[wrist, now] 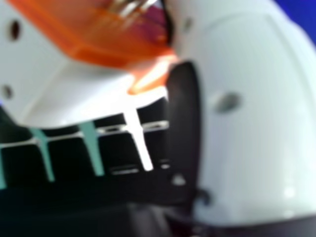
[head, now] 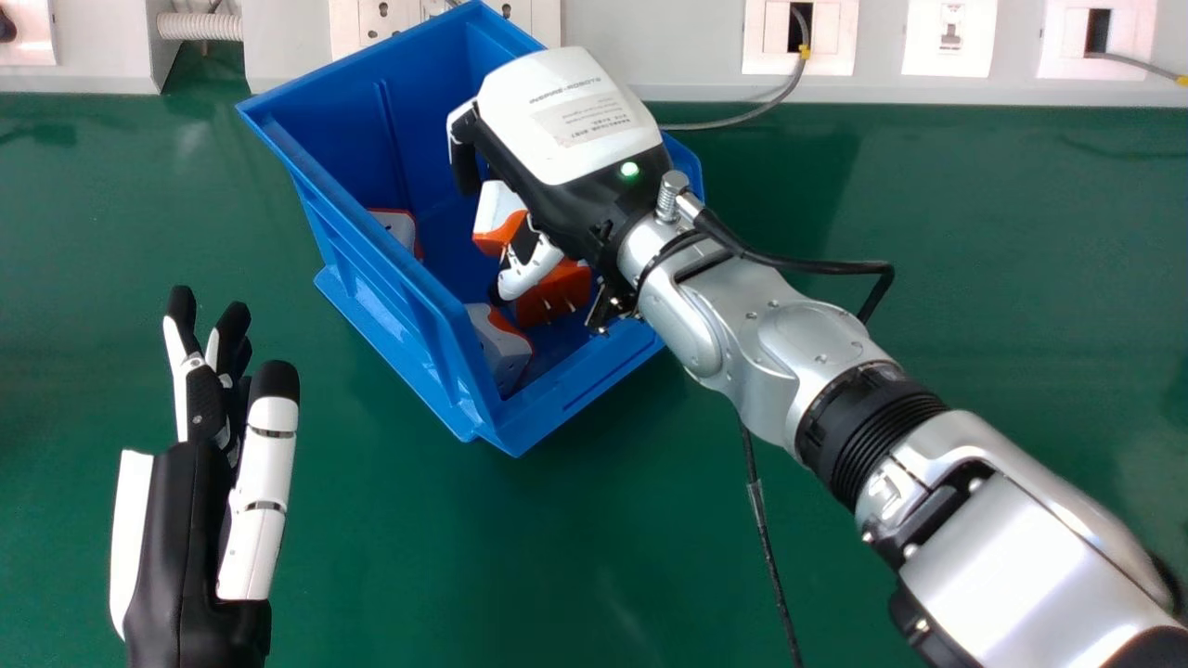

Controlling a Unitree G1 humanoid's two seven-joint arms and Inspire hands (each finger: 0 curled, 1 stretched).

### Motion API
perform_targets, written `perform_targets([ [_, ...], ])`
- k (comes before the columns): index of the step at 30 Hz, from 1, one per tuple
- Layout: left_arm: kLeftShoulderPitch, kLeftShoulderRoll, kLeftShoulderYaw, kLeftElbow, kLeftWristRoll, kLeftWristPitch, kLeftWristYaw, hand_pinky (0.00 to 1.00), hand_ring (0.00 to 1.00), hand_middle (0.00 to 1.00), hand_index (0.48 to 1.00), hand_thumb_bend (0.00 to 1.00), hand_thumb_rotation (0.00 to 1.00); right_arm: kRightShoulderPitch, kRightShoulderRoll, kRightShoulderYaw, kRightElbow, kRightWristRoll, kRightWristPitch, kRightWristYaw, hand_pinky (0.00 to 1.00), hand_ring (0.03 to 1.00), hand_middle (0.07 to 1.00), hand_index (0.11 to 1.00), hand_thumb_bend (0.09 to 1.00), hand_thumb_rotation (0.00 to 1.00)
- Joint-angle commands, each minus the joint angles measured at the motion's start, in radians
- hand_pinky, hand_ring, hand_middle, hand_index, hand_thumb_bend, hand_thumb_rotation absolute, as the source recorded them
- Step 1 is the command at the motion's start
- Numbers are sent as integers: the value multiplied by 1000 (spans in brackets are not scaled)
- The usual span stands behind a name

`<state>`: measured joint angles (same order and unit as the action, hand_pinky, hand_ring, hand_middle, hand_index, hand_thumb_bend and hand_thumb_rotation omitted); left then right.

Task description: Pick all objects and put in blue box

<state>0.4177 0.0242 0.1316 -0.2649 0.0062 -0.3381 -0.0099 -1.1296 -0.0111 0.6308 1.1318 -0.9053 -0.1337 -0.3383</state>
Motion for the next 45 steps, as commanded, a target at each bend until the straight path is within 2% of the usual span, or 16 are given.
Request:
perform_targets([
  [1,1,1,0,-16,13,-23,8,1000,1000,989,983,424,904,-31,-3,11,-20,-3,19,13,671,796,847,820,555,330],
  [5,2,-5,-2,-18,18,-20,16,1000,1000,985,979,394,904,-26,-11,29,-26,-5,31,6,834,967,980,958,635,426],
  [8,0,-6,-5,-19,11,-16,16,1000,1000,988,981,408,907,-25,-14,43,-32,-12,50,15,894,996,998,995,671,470],
  [14,2,-4,-6,-22,21,-17,22,1000,1000,988,981,371,910,-19,-17,55,-47,-10,75,34,894,1000,1000,1000,676,500],
  [17,-2,-4,-5,-20,20,-16,23,1000,1000,990,984,354,910,-15,-18,50,-52,-2,73,33,894,1000,1000,1000,665,487],
  [19,-4,-3,-5,-20,24,-14,26,1000,1000,990,983,362,907,-13,-19,49,-56,0,72,29,887,1000,1000,1000,658,476],
  [21,-8,-4,-5,-17,17,-18,23,1000,1000,989,981,348,897,-7,-24,49,-62,0,71,23,883,1000,1000,1000,653,472],
  [26,-14,5,-1,-11,11,-22,15,1000,1000,994,992,372,900,21,-49,39,-117,4,79,28,909,1000,1000,1000,558,475],
  [31,-23,11,7,-2,1,-25,8,1000,1000,994,989,359,902,79,-101,16,-228,5,76,-20,865,971,1000,965,499,426],
  [35,-28,11,10,-3,0,-18,9,1000,1000,994,993,382,900,187,-160,-21,-397,4,82,-74,856,973,995,940,413,394],
  [37,-30,13,11,3,-4,-24,5,1000,1000,994,993,371,898,281,-191,-50,-520,12,75,-98,923,991,999,960,350,383],
  [39,-33,16,13,8,-2,-25,5,1000,1000,996,993,348,897,371,-216,-78,-622,20,54,-138,938,998,1000,962,307,399],
  [41,-35,16,13,9,-4,-20,4,1000,1000,995,993,348,892,460,-239,-104,-718,24,37,-160,968,1000,1000,973,271,487],
  [43,-38,16,14,7,-5,-14,3,1000,1000,995,993,362,883,554,-267,-125,-810,19,19,-176,992,1000,1000,992,246,645],
  [44,-38,16,14,6,-12,-12,1,1000,1000,994,992,363,881,601,-280,-135,-848,22,3,-187,969,1000,1000,997,239,738],
  [45,-38,16,14,5,-16,-10,-1,1000,1000,994,990,365,873,648,-290,-145,-875,28,-16,-204,953,1000,1000,998,241,768],
])
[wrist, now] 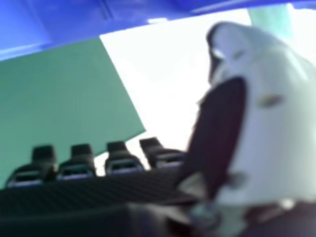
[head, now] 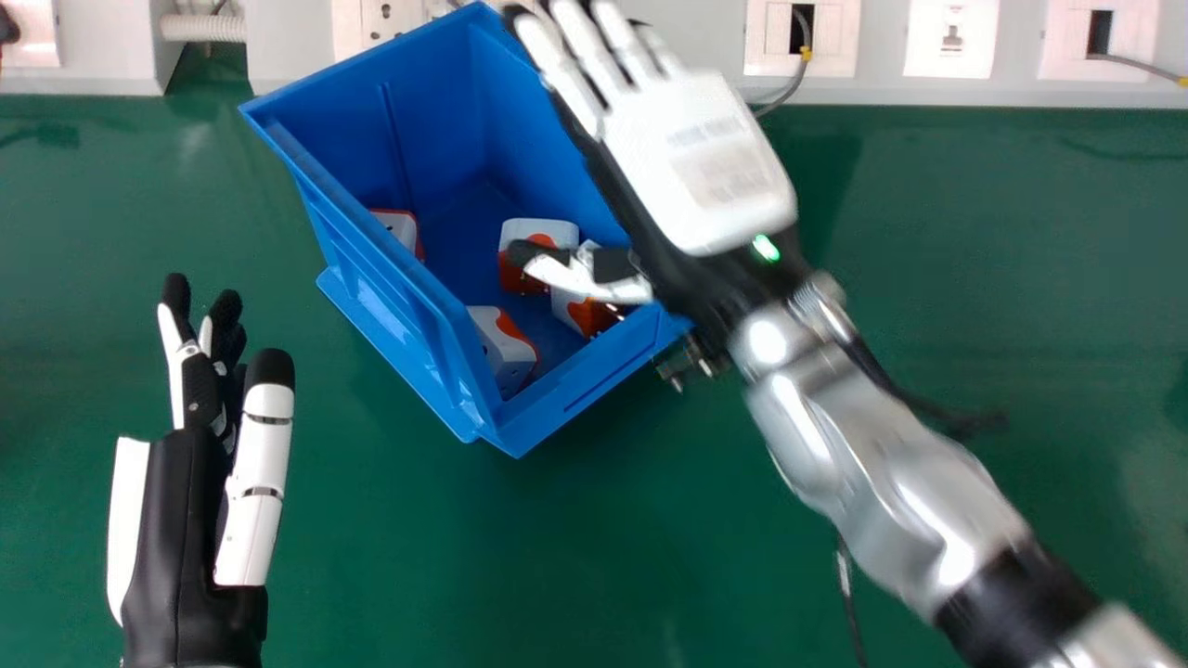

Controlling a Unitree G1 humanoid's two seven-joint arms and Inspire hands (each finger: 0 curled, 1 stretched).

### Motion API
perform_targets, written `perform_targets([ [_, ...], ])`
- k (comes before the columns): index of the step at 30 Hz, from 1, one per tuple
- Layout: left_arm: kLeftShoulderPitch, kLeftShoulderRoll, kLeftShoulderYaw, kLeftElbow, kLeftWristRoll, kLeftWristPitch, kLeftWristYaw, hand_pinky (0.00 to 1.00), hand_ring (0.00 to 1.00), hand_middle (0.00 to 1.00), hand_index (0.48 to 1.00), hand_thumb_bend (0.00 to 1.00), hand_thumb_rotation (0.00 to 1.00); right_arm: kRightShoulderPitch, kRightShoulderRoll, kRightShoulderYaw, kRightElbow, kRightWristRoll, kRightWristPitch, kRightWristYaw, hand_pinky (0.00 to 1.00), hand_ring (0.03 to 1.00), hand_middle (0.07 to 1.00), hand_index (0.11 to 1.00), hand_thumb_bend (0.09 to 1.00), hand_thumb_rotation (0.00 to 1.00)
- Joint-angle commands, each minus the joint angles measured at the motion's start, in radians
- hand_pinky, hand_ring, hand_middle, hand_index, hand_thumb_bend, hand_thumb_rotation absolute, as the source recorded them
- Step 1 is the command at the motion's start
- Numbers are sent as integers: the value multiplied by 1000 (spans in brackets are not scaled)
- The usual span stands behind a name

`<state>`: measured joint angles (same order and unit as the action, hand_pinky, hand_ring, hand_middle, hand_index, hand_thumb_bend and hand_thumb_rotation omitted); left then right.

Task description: Pick all objects and put in blue box

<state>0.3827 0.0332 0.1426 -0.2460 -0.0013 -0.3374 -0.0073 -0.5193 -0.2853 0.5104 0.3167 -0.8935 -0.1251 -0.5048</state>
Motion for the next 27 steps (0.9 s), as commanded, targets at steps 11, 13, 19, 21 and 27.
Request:
perform_targets([
  [11,-7,19,23,-10,-22,-3,-15,1000,1000,1000,998,382,862,530,-35,-157,-322,215,-169,-17,980,1000,1000,1000,277,863],
  [13,-7,19,25,-12,-22,-4,-15,1000,1000,1000,999,362,862,571,-34,-179,-323,259,-202,-3,958,1000,1000,1000,271,906],
  [19,-4,22,33,-10,-31,-8,-19,1000,1000,1000,997,298,870,660,-17,-250,-298,388,-284,45,981,1000,1000,1000,281,996],
  [21,1,20,36,-17,-30,0,-16,1000,1000,1000,997,285,873,680,-10,-272,-296,435,-291,79,994,1000,1000,1000,288,1000],
  [27,5,25,53,-10,-38,1,-17,1000,1000,997,991,271,881,698,31,-341,-271,538,-295,143,1000,1000,1000,1000,378,1000],
])
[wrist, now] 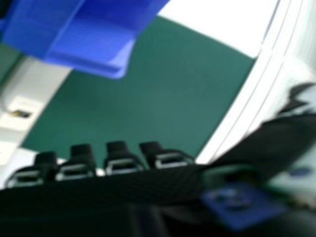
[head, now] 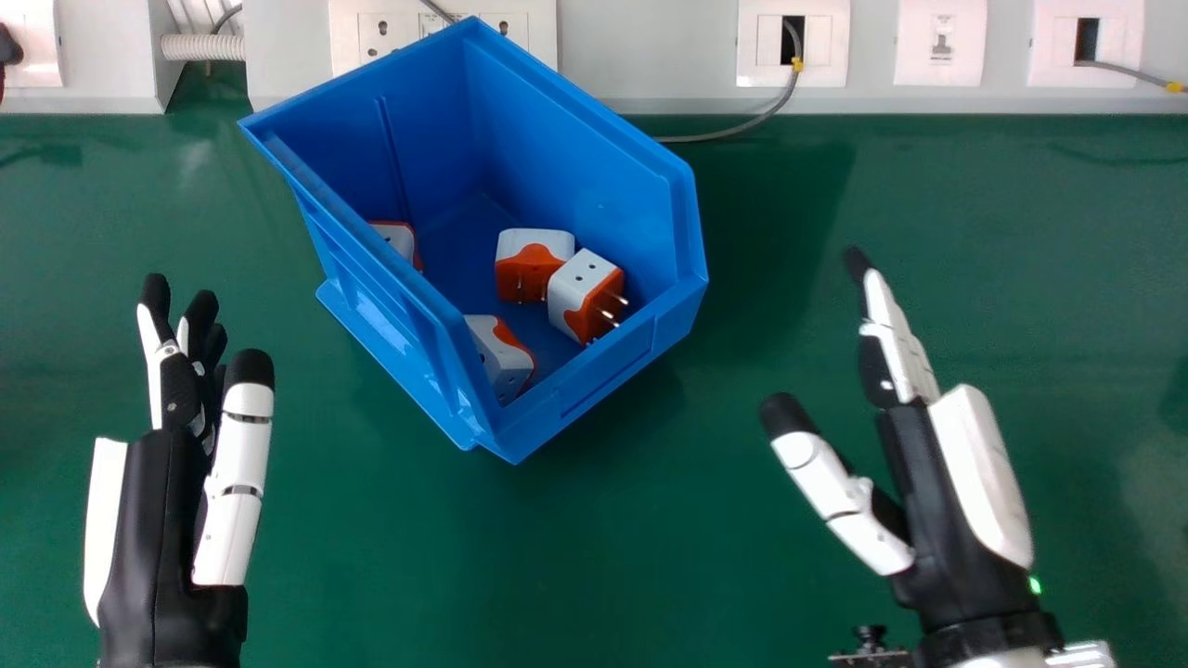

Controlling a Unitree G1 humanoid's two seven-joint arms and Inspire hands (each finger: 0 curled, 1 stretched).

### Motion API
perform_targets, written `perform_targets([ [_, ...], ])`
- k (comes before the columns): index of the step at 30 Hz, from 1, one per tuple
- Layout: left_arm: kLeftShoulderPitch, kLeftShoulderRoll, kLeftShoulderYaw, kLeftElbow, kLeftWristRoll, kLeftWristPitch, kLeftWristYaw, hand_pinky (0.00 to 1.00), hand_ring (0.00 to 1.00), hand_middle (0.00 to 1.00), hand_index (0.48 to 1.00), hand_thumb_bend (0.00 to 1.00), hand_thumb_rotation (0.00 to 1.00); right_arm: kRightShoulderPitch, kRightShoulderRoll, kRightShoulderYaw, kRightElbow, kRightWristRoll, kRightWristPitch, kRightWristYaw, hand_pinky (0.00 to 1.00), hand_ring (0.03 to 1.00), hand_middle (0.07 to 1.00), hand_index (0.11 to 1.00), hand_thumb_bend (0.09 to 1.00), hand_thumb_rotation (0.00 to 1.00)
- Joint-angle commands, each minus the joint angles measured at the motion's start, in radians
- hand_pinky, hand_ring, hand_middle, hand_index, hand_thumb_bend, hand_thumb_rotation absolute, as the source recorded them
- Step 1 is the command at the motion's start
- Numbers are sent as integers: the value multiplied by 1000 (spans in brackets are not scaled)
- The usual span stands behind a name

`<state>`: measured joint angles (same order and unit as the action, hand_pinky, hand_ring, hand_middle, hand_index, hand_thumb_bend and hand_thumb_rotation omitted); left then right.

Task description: Pick all objects and put in blue box

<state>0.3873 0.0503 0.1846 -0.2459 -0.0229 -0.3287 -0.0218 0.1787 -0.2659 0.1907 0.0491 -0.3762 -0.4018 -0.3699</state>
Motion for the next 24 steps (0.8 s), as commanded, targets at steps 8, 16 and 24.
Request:
perform_targets([
  [8,-7,18,21,-9,-29,4,-9,1000,1000,995,993,297,858,-22,47,-91,21,57,-28,42,1000,1000,1000,1000,414,1000],
  [16,2,27,36,-14,-27,9,-16,1000,1000,997,1000,270,872,-9,85,-141,-9,117,-19,89,1000,1000,1000,1000,456,1000],
  [24,4,31,47,-5,-35,-12,-28,1000,1000,999,1000,234,892,21,124,-153,-57,123,-2,125,1000,1000,1000,1000,460,1000],
])
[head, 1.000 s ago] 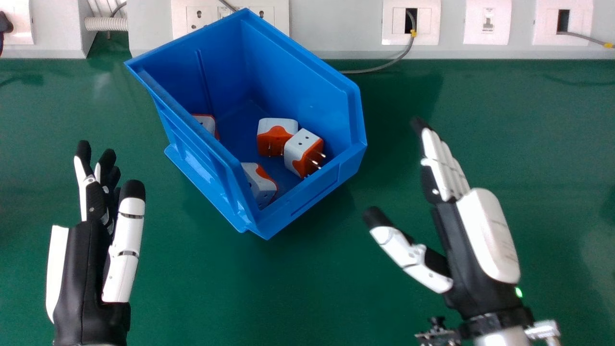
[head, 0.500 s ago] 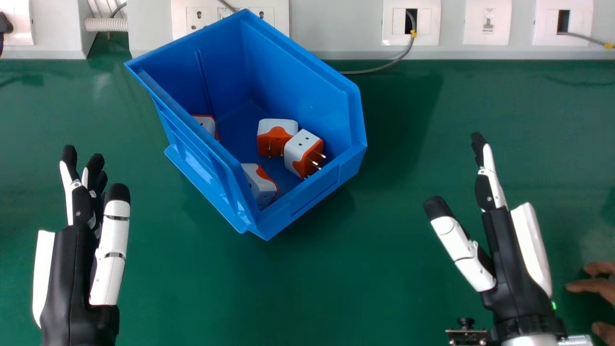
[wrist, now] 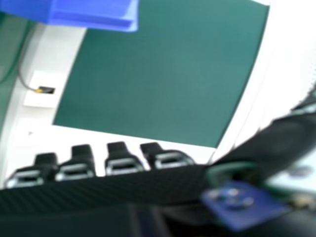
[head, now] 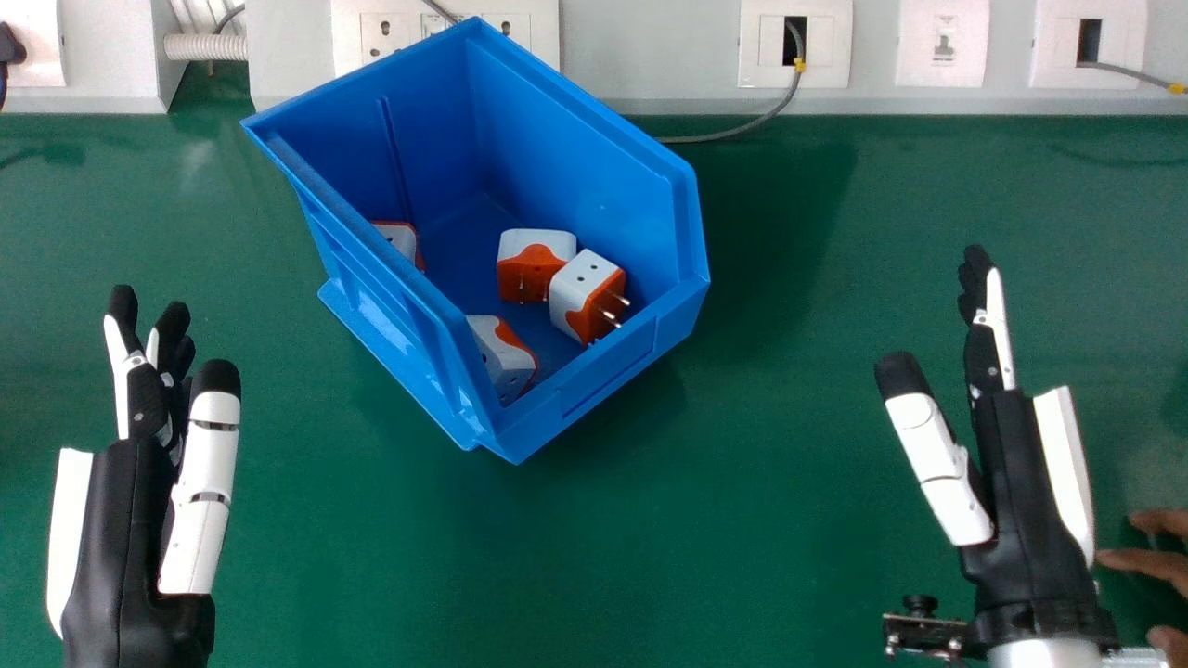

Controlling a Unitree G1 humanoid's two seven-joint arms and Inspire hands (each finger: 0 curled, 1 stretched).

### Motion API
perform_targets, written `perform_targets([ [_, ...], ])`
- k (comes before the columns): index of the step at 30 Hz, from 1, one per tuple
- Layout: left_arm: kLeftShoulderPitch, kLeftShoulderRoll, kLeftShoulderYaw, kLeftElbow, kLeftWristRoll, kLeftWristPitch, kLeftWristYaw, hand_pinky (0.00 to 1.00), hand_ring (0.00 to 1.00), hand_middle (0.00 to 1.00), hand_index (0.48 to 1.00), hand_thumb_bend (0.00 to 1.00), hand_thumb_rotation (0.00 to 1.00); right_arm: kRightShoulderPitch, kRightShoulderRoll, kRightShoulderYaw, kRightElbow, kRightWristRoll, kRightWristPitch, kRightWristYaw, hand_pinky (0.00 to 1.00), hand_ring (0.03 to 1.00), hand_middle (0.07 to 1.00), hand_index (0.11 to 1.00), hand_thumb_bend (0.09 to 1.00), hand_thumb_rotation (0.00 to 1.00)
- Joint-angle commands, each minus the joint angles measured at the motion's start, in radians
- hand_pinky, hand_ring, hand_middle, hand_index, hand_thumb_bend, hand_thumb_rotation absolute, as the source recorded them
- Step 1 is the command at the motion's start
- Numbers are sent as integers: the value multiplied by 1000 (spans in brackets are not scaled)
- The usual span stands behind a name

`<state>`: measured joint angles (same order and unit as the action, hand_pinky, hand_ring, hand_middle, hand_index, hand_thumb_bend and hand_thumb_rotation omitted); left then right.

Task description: Pick all objects and put in blue box

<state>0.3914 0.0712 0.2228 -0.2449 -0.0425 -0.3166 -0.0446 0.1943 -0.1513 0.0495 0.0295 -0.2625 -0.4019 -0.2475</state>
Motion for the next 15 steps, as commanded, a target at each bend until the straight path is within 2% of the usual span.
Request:
perform_targets([
  [1,-1,10,10,-3,-17,-27,-7,1000,1000,1000,1000,250,875,6,13,-12,-37,6,-2,3,1000,1000,1000,1000,466,1000],
  [3,-4,9,9,0,-20,-26,-11,1000,1000,1000,1000,270,863,6,22,-14,-38,-1,2,0,1000,1000,1000,1000,478,1000],
  [6,-15,9,9,7,-22,-24,-12,1000,1000,1000,999,246,841,1,33,-16,-37,-3,11,3,1000,1000,1000,1000,476,1000],
  [8,-24,8,8,11,-12,-24,-6,1000,1000,999,996,241,858,-9,39,-20,-27,4,8,6,1000,1000,1000,1000,477,1000],
  [10,-42,12,9,26,2,-27,1,1000,1000,1000,993,243,903,-28,44,-23,-10,6,9,4,1000,1000,1000,1000,466,1000],
  [11,-50,14,10,31,2,-27,2,1000,1000,1000,996,252,912,-36,45,-25,-3,7,9,4,1000,1000,1000,1000,460,1000],
  [13,-66,15,13,41,-11,-26,0,1000,1000,1000,999,253,911,-51,45,-31,13,12,5,9,1000,1000,1000,1000,453,1000],
  [15,-84,21,18,52,-6,-26,4,1000,1000,1000,999,246,903,-66,46,-36,31,14,-3,7,1000,1000,1000,1000,454,1000],
])
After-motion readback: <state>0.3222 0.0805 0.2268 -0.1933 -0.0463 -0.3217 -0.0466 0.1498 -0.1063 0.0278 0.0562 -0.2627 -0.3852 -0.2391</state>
